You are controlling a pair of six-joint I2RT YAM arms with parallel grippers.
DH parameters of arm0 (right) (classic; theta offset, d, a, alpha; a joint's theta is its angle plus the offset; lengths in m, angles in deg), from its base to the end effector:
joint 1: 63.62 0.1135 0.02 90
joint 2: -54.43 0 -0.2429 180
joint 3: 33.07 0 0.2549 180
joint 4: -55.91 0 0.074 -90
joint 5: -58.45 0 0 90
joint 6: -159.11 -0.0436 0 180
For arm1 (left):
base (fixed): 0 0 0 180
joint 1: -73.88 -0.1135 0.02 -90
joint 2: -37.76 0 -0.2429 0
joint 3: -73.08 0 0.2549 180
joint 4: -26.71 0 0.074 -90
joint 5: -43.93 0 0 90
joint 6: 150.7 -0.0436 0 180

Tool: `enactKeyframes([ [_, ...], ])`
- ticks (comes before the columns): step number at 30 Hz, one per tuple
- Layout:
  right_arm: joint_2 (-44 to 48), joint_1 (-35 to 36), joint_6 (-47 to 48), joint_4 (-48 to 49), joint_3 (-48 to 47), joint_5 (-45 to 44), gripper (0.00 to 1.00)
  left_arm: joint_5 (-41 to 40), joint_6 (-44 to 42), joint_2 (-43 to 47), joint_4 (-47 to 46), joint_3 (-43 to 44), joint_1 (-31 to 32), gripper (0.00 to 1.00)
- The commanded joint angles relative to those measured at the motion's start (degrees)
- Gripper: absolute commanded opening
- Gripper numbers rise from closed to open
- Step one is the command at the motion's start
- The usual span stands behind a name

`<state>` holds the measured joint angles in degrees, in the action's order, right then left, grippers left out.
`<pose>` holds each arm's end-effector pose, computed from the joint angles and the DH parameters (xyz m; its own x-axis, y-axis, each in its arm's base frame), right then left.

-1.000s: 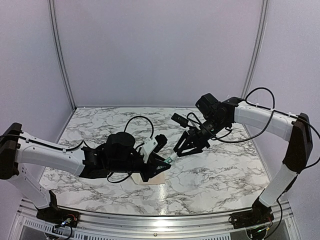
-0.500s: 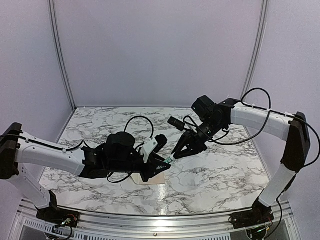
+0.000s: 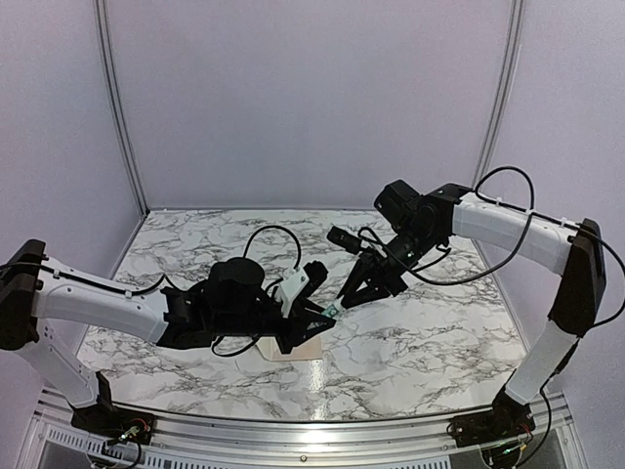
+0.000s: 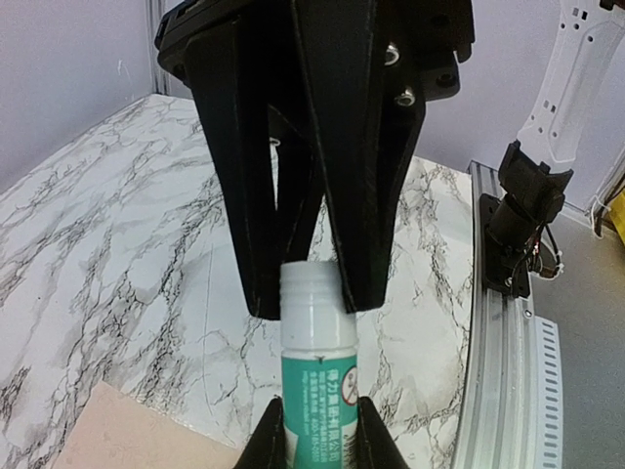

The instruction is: Place the letter into the envelope and seal it

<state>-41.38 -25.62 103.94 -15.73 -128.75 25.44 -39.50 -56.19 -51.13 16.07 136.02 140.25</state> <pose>0.2376 0.2320 0.2617 -0.3047 -0.6329 -0.7117 -0.8725 -0.1142 0.4751 0.1388 -0.3297 0.2138 -0.1806 0.2178 -0.9591 0.9431 0.3152 -0.1060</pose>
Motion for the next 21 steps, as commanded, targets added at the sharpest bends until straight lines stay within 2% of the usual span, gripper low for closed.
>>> enactKeyframes([
  [1, 1.54, -2.53, 7.66, -6.14, -6.38, -6.40, 0.00, 4.29, -0.23, -1.23, -0.54, -0.28, -0.16, 0.00],
  [6, 1.35, -6.21, 13.46, -12.63, -11.74, -10.25, 0.00, 4.49, 0.57, -1.49, -0.55, -1.46, -0.43, 0.00],
  [9, 2.32, -7.88, 14.36, -12.74, -11.24, -13.48, 0.00, 3.97, 0.57, -1.02, -0.55, -2.23, -0.62, 0.00],
  [13, 3.93, -10.01, 12.39, -8.06, -5.70, -20.87, 0.00, 2.70, 0.57, 0.32, -0.54, -3.17, -0.63, 0.00],
  [21, 3.97, -10.46, 8.31, 1.67, 7.34, -44.17, 0.00, 0.12, 1.24, 3.21, -0.62, -5.17, -0.71, 0.00],
])
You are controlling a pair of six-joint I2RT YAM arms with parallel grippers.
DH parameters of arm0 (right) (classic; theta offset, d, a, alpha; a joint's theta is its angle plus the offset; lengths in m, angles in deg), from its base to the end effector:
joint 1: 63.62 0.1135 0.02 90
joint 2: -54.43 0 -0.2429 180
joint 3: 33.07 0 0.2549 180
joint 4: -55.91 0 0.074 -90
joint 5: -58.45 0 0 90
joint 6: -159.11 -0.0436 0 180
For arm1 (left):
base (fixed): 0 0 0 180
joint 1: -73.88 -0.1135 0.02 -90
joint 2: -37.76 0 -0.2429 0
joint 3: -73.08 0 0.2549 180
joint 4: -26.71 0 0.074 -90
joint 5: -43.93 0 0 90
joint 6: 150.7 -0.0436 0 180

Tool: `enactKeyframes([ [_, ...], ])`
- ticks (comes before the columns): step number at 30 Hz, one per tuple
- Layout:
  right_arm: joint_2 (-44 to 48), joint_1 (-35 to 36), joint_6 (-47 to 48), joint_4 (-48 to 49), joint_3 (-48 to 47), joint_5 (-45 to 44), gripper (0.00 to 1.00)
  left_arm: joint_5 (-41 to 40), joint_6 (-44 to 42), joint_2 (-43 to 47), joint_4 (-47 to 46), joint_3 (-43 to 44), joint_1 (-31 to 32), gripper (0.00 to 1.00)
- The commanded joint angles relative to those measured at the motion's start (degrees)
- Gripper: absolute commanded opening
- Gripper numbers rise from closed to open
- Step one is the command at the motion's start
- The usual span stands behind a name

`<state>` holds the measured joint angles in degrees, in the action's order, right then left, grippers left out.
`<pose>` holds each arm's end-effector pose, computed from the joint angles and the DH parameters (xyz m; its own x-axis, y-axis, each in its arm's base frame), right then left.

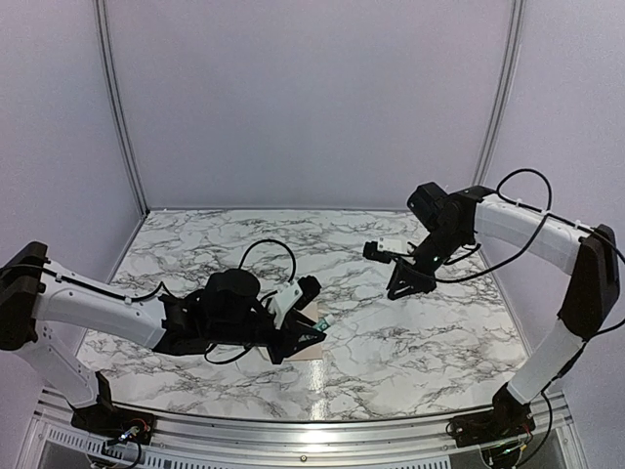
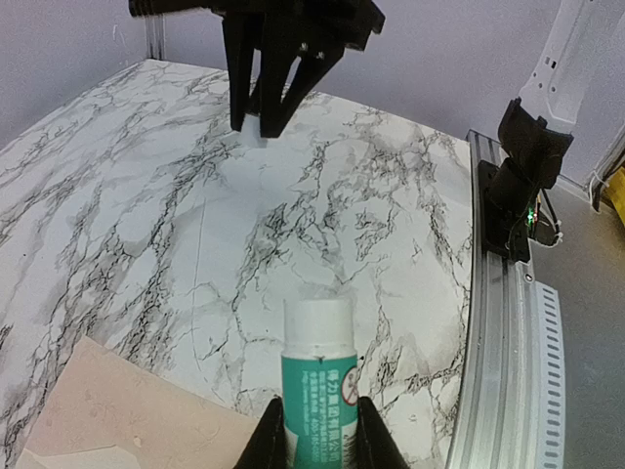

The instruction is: Place the letter into the envelope and seal it

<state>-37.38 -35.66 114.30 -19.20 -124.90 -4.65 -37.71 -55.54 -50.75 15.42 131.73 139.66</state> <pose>0.2660 0.1635 0.2473 -0.2320 -0.8394 -0.4915 -0.9727 0.1952 0.1256 0.1361 -0.3179 0.1921 -0.2164 0.2641 -0.9399 0.9432 0.3052 -0.1314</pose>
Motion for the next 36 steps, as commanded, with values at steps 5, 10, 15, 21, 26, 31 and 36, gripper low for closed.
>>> enactKeyframes([
  [5, -0.73, -0.42, -3.23, 11.47, 9.51, -23.41, 0.00, -2.84, 0.88, 3.72, -0.04, -1.27, -0.12, 0.00],
  [10, -2.95, -0.41, -3.57, 14.97, 11.94, -30.32, 0.00, -3.08, 1.33, 4.57, -0.14, -1.41, -0.12, 0.00],
  [15, -4.94, -0.41, -3.96, 15.68, 12.50, -29.77, 0.00, -3.60, 1.47, 5.74, -0.12, -2.14, -0.17, 0.00],
  [21, -6.81, -0.46, -4.39, 16.05, 12.90, -28.07, 0.00, -4.05, 1.81, 6.69, -0.13, -3.04, -0.12, 0.00],
  [26, -8.08, -0.59, -4.87, 16.54, 13.30, -27.50, 0.01, -4.10, 2.03, 6.86, -0.16, -3.31, -0.12, 0.00],
  [31, -8.79, -0.54, -5.28, 17.03, 13.87, -25.02, 0.07, -4.22, 2.12, 7.02, -0.23, -3.37, -0.12, 0.00],
  [36, -8.80, -1.12, -5.51, 16.67, 13.73, -23.95, 0.19, -4.23, 2.13, 6.96, -0.20, -3.21, -0.12, 0.00],
])
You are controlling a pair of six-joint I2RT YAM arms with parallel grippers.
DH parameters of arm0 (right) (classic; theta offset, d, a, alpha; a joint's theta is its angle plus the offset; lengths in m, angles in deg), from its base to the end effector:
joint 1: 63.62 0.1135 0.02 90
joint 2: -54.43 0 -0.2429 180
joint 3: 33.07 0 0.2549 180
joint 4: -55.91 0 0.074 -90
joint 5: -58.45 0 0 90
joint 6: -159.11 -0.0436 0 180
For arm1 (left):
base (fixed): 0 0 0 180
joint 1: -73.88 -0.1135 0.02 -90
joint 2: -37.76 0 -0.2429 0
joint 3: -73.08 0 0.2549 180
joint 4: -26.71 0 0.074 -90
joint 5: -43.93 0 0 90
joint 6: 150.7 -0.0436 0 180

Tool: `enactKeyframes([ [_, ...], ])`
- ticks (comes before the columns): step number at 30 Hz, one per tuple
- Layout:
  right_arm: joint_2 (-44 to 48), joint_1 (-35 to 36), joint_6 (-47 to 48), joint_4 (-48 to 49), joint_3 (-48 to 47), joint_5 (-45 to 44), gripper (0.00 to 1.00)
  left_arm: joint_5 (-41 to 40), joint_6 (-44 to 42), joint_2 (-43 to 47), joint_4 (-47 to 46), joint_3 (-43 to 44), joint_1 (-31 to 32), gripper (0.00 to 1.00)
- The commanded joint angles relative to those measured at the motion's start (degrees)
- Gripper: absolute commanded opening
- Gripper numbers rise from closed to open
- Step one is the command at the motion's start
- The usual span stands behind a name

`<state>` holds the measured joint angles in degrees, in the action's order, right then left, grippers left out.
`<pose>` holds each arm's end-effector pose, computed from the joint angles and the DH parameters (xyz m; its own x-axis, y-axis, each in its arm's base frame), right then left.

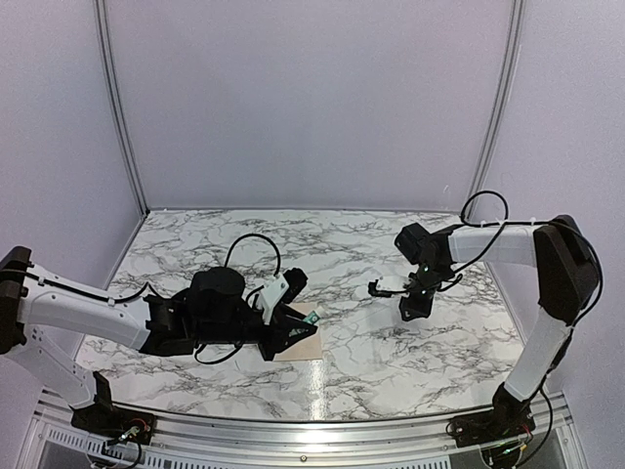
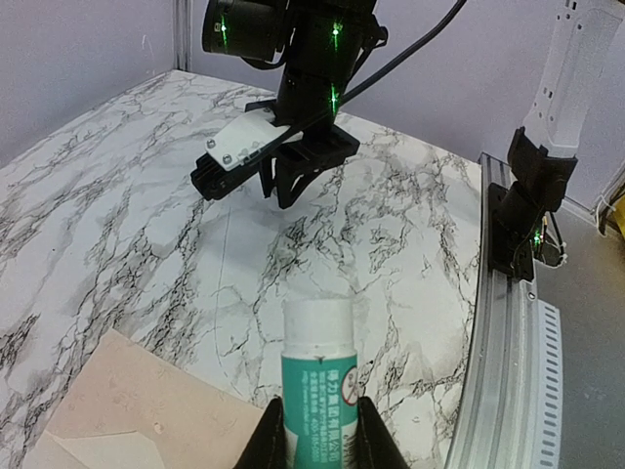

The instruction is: Place the letter into the envelope and seal it

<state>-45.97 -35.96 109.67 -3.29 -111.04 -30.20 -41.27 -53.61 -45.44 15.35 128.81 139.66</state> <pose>0.2799 0.1479 0.1388 -0.3620 -0.9237 -0.1257 -0.9247 0.3729 -0.0769 0.1321 -0.3027 0.2045 -0.2292 0.2097 -0.9505 0.9205 0.3642 -0.1416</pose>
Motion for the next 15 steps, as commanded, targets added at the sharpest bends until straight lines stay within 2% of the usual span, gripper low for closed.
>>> enactKeyframes([
  [1, -0.09, -0.91, -0.98, 0.38, -0.40, 1.76, 0.23, -0.67, 0.13, 1.64, -0.12, -0.29, -0.12, 0.00],
  [6, 2.43, -1.21, -1.17, -3.18, -3.66, 3.41, 0.42, -0.67, 0.11, 1.64, -0.12, 0.15, -0.12, 0.00],
  [12, 6.82, -1.24, -2.82, -6.85, -8.50, 6.49, 0.45, -2.33, 1.34, 1.61, -0.49, 2.08, -0.12, 0.00],
  [15, 9.44, -1.18, -4.38, -6.30, -10.12, 11.09, 0.45, -7.28, 3.16, 1.47, -2.15, 3.49, -0.12, 0.00],
])
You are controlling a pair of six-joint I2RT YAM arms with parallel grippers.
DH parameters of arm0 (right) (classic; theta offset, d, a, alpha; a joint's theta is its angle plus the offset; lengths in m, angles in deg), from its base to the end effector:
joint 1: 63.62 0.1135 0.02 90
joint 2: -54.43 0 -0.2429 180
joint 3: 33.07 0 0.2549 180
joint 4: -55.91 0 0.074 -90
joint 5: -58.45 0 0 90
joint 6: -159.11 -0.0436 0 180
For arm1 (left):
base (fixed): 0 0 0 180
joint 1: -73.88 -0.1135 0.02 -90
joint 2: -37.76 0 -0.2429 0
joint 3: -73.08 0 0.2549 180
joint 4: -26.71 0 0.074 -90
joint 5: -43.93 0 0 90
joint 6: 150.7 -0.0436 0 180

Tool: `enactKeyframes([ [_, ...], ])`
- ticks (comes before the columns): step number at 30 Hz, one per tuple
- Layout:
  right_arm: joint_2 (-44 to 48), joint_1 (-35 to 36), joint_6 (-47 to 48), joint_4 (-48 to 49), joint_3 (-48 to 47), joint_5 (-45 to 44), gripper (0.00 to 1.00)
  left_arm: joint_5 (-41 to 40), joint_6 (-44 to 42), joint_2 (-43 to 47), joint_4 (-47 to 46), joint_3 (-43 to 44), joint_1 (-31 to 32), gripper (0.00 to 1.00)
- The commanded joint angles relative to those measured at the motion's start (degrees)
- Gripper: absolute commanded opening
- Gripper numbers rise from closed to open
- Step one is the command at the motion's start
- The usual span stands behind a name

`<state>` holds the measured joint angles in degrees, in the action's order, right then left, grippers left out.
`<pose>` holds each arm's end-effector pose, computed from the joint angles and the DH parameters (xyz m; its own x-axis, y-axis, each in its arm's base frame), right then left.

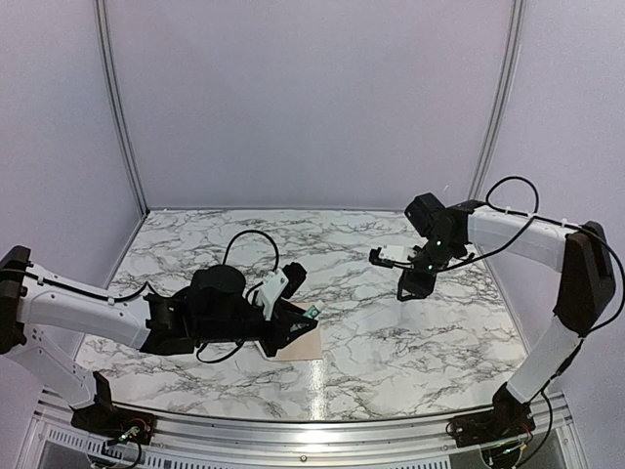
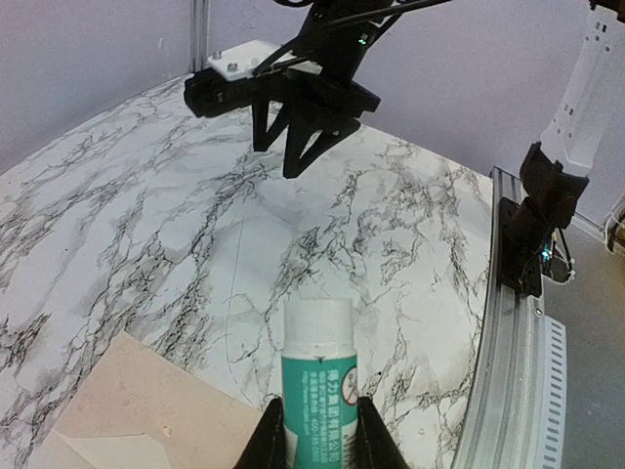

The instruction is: Place the letter into the envelope and seal it

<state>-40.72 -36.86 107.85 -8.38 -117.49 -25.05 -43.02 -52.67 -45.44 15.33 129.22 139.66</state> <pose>0.2858 0.1496 0.1946 -0.3765 -0.8862 -0.2700 -0.9091 0.4095 -0.0765 0.1338 -0.3032 0.2070 -0.2399 0.1934 -0.9513 0.9071 0.3938 -0.1487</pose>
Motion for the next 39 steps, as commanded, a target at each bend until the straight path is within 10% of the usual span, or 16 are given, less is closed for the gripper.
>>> enactKeyframes([
  [1, 5.10, -0.33, -3.45, -0.27, -4.04, 7.84, 0.45, -6.96, 3.01, 1.35, -3.47, 3.42, -0.12, 0.00],
  [17, 13.77, 0.45, -28.80, 27.65, -3.62, 53.96, 0.58, -9.79, 8.89, -5.24, -28.64, 5.01, 0.05, 0.05],
  [39, 7.99, 10.52, -40.35, 40.69, -2.90, 56.78, 0.60, -5.52, 9.72, -7.53, -33.65, 4.64, 0.05, 0.04],
])
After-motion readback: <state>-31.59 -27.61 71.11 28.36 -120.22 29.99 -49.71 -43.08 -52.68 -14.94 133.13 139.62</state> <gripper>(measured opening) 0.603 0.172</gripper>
